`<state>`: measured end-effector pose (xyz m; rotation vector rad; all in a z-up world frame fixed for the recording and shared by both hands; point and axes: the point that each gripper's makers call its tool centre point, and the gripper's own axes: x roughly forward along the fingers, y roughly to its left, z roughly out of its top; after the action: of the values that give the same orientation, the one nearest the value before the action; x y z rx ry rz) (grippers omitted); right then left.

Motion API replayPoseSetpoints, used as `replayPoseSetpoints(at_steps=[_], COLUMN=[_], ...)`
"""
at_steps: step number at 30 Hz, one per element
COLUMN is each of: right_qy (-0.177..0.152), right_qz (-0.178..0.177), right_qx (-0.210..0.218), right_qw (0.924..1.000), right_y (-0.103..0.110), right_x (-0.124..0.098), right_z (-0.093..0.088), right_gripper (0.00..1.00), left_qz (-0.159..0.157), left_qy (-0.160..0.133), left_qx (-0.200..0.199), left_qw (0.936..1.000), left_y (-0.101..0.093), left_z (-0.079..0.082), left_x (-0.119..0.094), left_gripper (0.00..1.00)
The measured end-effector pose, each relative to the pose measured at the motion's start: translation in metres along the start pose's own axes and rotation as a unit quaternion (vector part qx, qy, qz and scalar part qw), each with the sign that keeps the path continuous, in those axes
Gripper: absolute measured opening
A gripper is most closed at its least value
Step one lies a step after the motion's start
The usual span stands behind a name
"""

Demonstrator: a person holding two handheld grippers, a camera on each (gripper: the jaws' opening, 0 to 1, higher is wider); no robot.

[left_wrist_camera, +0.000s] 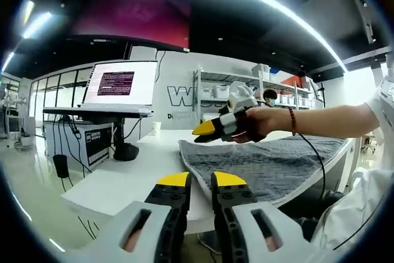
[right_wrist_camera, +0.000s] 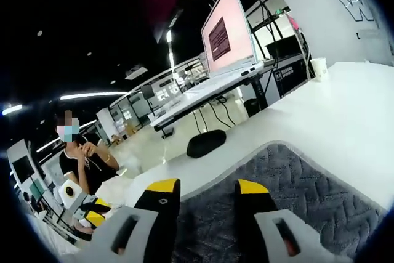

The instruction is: Open the folded towel by lifting each exposed corner and separating the folded layers until the towel lies flat within the target outline without major curled edges

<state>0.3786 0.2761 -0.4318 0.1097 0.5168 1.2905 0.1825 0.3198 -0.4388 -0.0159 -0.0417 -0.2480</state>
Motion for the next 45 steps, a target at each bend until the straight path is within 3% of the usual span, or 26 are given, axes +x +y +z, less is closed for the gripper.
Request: replayPoseSetpoints(at_steps=[8,13,18,26,36,40,45], right_qy=[0.006,-0.008,-0.016,-0.006,-0.018,-0.038,-0.044], right_qz=[-0.021,-0.053,-0.053,-0.073,-0.075,-0.078,-0.089], right_qx=[-0.03,-0.086,-0.09,-0.129,-0.147,-0.162,-0.173], right_qw=[0.9993,0.9948,0.9943,0.9889,0.9861,0.9829,0.98], right_y=[0.004,0.013,0.02,0.029,0.049,0.052,0.06], right_x=[-0.006,-0.023,-0.031,-0.047,-0.067,-0.081,-0.104], right_z=[-0.003,0.0,-0.004,-0.028,-0.041,-0.032,-0.039], right_gripper=[0.37,0.38,0.4,0.43,0.48,0.5,0.53], left_qz=[-0.005,-0.021,-0.044,-0.07,-0.092,-0.115,-0.135], left_qy=[0.001,-0.007,-0.014,-0.001,-0.004,-0.011,-0.007], left_qx=[0.005,0.018,0.02,0.037,0.037,0.032,0.03], left_qw=[1.0,0.9996,0.9987,0.9968,0.9951,0.9928,0.9903], left_y=[-0.005,-0.02,-0.033,-0.055,-0.068,-0.084,-0.097], left_z=[0.002,0.013,0.018,0.017,0.02,0.026,0.027], left_x=[0.003,0.011,0.017,0.03,0.033,0.037,0.042], left_gripper=[0.14,0.15,0.16,0.23,0.3,0.33,0.4])
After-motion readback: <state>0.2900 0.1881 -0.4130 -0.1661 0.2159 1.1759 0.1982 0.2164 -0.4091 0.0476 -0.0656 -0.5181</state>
